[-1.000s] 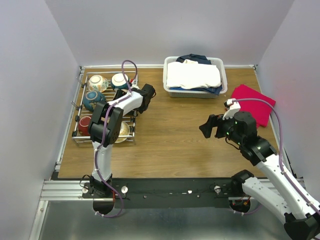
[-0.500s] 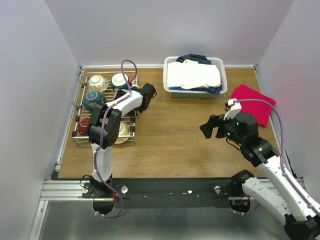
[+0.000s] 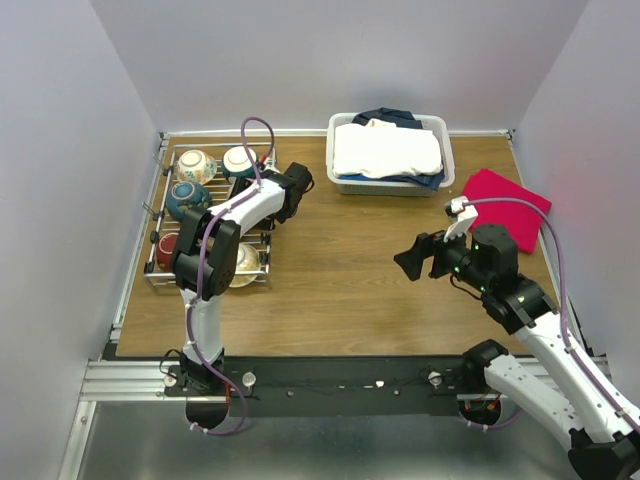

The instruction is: Unload the bowls from the dish rack

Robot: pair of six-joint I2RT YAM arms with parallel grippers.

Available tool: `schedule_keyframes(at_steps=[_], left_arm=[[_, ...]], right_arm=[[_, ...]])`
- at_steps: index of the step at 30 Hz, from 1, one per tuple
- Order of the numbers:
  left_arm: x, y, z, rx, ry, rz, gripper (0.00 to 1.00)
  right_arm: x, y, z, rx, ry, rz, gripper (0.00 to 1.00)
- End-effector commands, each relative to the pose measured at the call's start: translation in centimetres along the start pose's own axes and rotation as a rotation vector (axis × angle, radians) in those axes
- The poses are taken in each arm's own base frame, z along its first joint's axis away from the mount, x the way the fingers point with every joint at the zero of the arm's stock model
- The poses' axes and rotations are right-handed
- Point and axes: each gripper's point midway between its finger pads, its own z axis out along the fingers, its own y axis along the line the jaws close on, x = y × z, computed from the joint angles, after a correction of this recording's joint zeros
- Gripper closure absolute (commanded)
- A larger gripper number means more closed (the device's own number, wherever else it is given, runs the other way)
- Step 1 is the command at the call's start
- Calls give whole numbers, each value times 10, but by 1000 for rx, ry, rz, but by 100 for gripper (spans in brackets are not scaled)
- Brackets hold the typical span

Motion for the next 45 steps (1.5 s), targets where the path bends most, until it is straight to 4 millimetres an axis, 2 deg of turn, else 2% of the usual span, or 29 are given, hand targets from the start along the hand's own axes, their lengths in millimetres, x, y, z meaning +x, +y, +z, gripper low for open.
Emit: schedule_keyframes(at_steps=[1, 9, 18, 25, 26, 30, 32, 34, 36, 37, 39, 40, 41, 43, 45], left_arm=[[-21, 23, -14, -38, -74, -29, 43], [-24, 29, -17, -41, -83, -2, 48], [-12, 42, -25, -8, -70, 46, 54], [-10, 44, -34, 58, -58, 51, 55], [-10, 46, -35, 63, -58, 48, 58], [-15, 53, -42, 97, -71, 37, 59], [-17, 55, -46, 124, -75, 26, 59], [-23, 63, -51, 146, -90, -1, 59], [-26, 67, -58, 191, -100, -27, 59], [-32, 69, -62, 213, -111, -49, 59], [-37, 73, -71, 264, -128, -82, 59], [-41, 76, -75, 277, -140, -103, 59], [-44, 77, -78, 293, -147, -117, 59], [-49, 81, -86, 333, -163, -147, 59], [-51, 86, -88, 348, -170, -169, 59]], right_arm=[[3, 11, 3, -65, 5, -17, 0], [0, 16, 4, -95, -6, -10, 0], [-4, 25, 7, -139, -25, 19, 0], [-4, 33, 19, -189, -32, 88, 0], [-9, 38, 22, -219, -48, 88, 0], [-11, 47, 34, -283, -70, 137, 0], [-23, 55, 39, -331, -113, 152, 0], [-22, 59, 48, -356, -101, 205, 0], [-32, 68, 52, -414, -135, 236, 0], [-29, 69, 60, -430, -119, 251, 0], [-35, 77, 65, -486, -136, 276, 0], [-29, 75, 77, -488, -104, 299, 0], [-38, 80, 79, -518, -131, 295, 0], [-38, 87, 86, -567, -105, 335, 0], [-41, 90, 101, -598, -88, 363, 0]])
